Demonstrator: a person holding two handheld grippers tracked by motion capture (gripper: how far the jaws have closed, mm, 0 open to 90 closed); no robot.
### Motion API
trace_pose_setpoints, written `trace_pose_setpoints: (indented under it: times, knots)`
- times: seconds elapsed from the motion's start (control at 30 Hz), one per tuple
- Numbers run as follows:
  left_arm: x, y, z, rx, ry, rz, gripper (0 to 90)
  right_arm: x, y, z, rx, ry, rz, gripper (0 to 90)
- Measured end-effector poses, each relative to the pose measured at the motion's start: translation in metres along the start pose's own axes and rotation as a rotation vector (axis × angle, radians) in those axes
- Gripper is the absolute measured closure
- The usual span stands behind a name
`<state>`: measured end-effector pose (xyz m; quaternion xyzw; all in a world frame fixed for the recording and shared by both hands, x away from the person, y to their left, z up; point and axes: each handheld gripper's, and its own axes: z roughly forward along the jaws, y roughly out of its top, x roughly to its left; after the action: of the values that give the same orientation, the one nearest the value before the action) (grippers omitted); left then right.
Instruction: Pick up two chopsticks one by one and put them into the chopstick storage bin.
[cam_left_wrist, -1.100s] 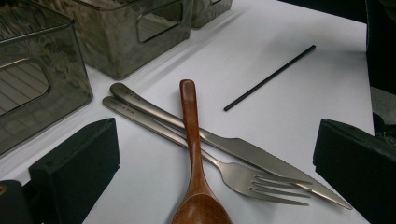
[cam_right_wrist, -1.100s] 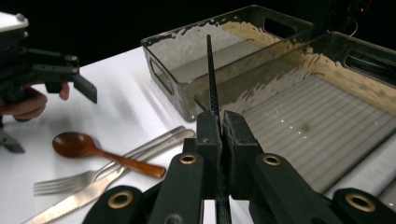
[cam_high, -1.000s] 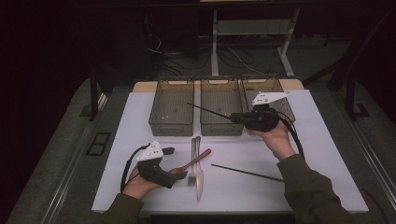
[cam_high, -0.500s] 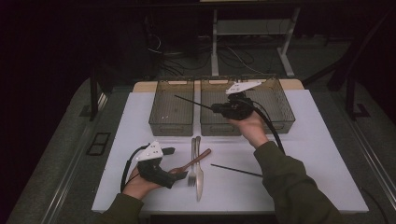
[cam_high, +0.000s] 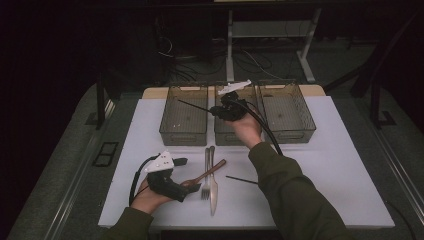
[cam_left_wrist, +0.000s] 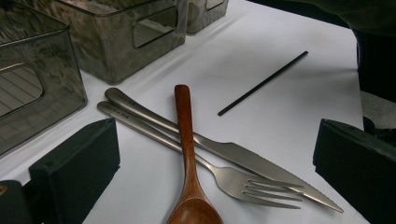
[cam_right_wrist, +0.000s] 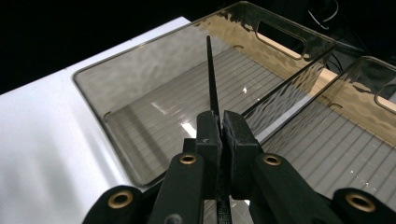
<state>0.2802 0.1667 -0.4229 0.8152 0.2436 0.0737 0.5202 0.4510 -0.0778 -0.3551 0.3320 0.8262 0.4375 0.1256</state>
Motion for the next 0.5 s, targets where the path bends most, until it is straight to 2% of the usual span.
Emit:
trace_pose_setpoints:
  times: [0.13,0.4,0.5]
  knots:
    - [0.000,0.000,0.000,0.002,-0.003,-0.001,0.0,0.001,0.003,0.011,0.013,-0.005,0.006,84.8]
    - [0.000,0.000,0.000,0.001,-0.008,0.004,0.0,0.009,0.011,0.040,0.071,-0.037,0.005,84.8]
    - [0.000,0.001,0.000,0.000,-0.008,0.011,0.0,0.014,0.014,0.049,0.087,-0.046,-0.007,84.7]
